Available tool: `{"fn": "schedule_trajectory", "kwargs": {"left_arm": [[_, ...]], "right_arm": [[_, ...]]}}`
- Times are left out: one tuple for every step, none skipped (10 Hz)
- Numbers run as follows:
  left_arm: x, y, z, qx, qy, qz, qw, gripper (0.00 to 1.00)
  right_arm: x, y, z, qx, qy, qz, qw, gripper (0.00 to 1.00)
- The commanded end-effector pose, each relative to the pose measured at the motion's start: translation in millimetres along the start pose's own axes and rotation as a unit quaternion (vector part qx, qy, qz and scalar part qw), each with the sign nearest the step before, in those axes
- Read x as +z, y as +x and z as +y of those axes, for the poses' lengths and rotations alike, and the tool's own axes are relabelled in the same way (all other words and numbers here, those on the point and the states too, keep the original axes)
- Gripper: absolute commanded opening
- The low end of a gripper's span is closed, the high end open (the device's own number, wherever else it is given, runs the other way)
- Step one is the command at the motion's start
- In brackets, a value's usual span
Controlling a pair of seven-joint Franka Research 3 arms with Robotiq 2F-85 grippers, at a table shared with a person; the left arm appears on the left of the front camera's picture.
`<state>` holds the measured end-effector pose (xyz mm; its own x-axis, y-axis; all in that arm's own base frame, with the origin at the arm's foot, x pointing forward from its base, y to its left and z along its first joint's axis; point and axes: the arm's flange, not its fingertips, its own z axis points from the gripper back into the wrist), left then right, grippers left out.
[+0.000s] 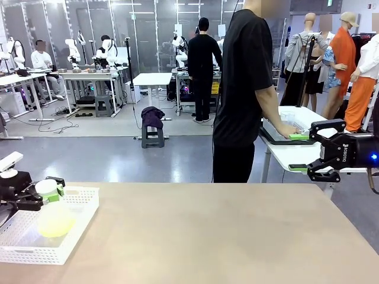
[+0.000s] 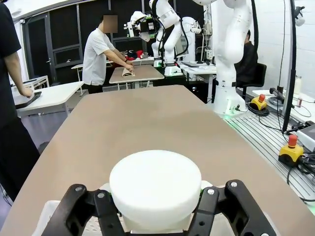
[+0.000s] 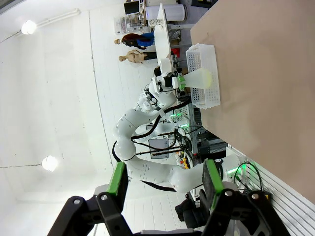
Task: Prepare the solutions needed for the experiment.
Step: When the human places the Big flask in the center of the table, pick up the Big flask and place it in the left Organizing basket.
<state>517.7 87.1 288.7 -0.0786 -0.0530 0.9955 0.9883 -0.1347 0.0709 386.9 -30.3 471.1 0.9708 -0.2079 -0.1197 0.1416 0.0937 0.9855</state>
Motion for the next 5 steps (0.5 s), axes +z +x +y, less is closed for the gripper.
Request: {"fn": "schedule_trajectory", "kwargs": {"left_arm": [[2.5, 0.2, 8.1, 0.014, -0.011, 0.013, 1.000, 0.35], [3.6, -0.6, 7.8, 0.015, -0.012, 0.014, 1.000, 0.43], [5.3, -1.8, 8.5, 0.015, -0.012, 0.015, 1.000, 0.55], [6.0, -2.2, 8.5, 0.016, -0.014, 0.016, 1.000, 0.63], [6.8, -2.7, 8.4, 0.018, -0.012, 0.017, 1.000, 0.75]], "right_arm": [[0.7, -0.9, 0.3, 0.000, 0.001, 0.003, 1.000, 0.77], [0.7, -0.9, 0.3, 0.000, 0.001, 0.003, 1.000, 0.77], [0.7, -0.9, 0.3, 0.000, 0.001, 0.003, 1.000, 0.77], [0.7, -0.9, 0.3, 0.000, 0.001, 0.003, 1.000, 0.77], [0.7, -0.9, 0.3, 0.000, 0.001, 0.003, 1.000, 0.77]]}}
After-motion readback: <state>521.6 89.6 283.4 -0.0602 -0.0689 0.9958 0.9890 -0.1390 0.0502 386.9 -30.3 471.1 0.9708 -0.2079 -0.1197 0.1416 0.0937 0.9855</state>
